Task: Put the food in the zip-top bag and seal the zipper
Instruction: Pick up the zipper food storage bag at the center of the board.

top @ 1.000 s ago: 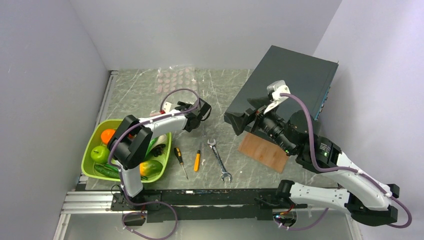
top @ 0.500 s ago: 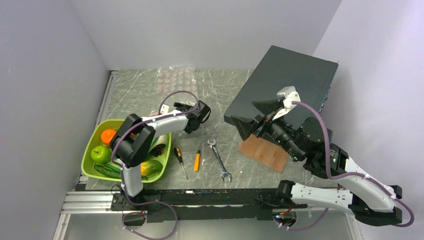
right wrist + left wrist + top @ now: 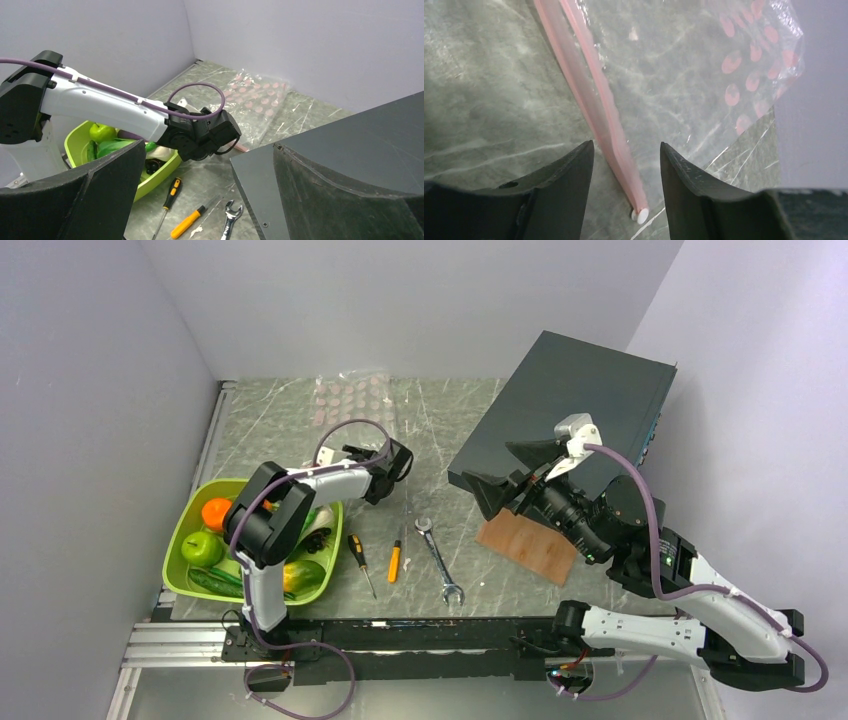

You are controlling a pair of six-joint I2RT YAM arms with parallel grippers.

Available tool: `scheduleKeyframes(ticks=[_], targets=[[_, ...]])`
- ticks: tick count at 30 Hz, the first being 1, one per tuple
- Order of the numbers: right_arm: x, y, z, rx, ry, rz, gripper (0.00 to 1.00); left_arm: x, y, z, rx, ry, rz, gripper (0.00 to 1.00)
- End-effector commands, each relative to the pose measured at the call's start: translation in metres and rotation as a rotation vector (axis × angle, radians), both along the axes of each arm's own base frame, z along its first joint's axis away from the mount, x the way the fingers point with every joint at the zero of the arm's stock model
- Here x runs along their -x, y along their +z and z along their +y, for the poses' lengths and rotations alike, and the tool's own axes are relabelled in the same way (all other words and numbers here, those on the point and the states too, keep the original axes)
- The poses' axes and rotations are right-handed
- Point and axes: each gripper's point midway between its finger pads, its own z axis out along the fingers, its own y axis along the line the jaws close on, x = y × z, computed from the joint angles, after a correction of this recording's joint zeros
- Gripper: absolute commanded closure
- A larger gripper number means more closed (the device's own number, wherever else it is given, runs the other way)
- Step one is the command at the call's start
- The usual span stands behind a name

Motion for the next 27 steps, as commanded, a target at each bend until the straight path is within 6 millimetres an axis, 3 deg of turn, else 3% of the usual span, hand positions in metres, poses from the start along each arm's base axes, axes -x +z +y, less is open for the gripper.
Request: scheduleKeyframes(ticks=[1, 11, 14, 16, 19, 20, 22, 27], targets=[[-0.001, 0.012, -0.002, -0.034, -0.015, -0.03, 0.01, -0.014, -0.001, 0.008, -0.023, -0.008, -0.028, 0.46], [-0.006, 0.008, 0.002, -0.011, -0.029, -0.025, 0.0, -0.029, -0.01, 0.017, -0.018, -0.028, -0.038, 0.5], [-0.007, 0.008, 0.003, -0.006, -0.034, -0.022, 0.0, -0.031, -0.018, 0.019, 0.012, -0.027, -0.049, 0.54], [-0.008, 0.007, 0.004, 0.001, -0.034, -0.019, 0.0, -0.039, -0.016, 0.021, 0.012, -0.05, -0.081, 0.62], [-0.01, 0.003, 0.008, 0.013, -0.037, -0.011, 0.0, -0.044, -0.005, 0.022, -0.003, -0.071, -0.103, 0.95], [-0.01, 0.001, 0.009, 0.019, -0.039, -0.007, 0.0, -0.044, 0.0, 0.023, -0.017, -0.077, -0.096, 1.0], [-0.012, -0.004, 0.012, 0.036, -0.042, 0.003, 0.0, -0.042, 0.013, 0.023, -0.041, -0.108, -0.08, 1.0], [-0.021, -0.013, 0.019, 0.089, -0.073, 0.018, 0.01, -0.037, 0.072, 0.021, -0.12, -0.279, -0.003, 1.0]])
